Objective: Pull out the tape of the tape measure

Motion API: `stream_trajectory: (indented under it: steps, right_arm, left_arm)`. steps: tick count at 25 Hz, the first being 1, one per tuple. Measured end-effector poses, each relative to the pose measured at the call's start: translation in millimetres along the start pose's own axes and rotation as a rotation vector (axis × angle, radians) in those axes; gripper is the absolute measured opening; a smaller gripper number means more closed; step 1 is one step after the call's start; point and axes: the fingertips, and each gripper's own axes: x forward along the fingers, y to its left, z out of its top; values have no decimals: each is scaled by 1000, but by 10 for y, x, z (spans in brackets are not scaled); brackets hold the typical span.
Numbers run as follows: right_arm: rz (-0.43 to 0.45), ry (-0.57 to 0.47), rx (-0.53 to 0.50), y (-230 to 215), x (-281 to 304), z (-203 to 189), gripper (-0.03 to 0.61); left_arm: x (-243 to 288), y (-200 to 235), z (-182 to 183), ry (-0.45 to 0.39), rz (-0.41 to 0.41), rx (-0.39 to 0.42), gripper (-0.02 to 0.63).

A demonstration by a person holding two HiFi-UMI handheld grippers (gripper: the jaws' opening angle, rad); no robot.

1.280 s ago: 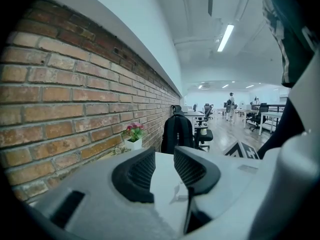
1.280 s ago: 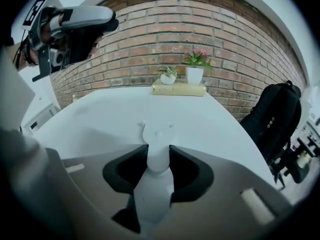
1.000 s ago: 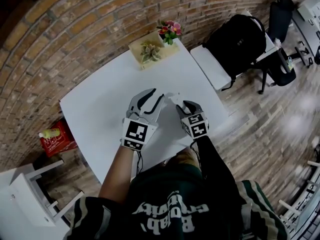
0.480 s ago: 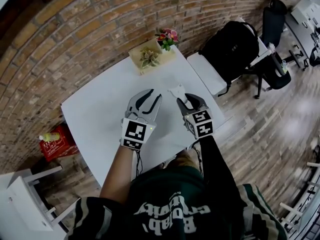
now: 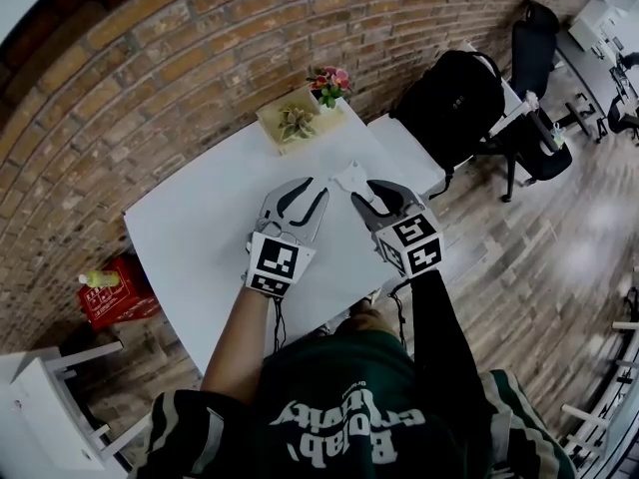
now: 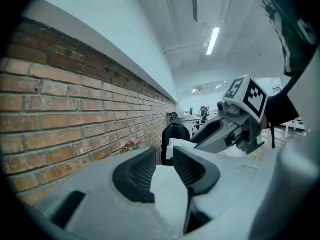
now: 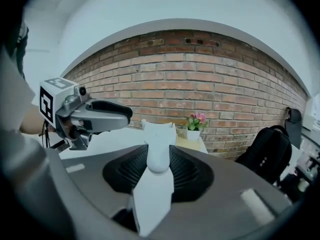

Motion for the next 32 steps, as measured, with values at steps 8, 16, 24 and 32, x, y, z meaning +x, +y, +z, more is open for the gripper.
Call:
stream_trajectory:
  steps: [8,16,24,32]
  right_arm:
    - [99,13,-72,292,-126,72,152]
    - [166,26,-124,386,-265,84,152]
    - [164,73,-103,463,-230,50,152]
    - [99,149,69,517,-75,-22,152]
  left_arm:
    - [-49,-86,-39,10,-32,-18,117]
    - [-155,-304,-24,-26,-153,19,83]
    - [-218,-268,-118,27,-132,1,38]
    - [-249,-107,-281,121,-36,-103,38]
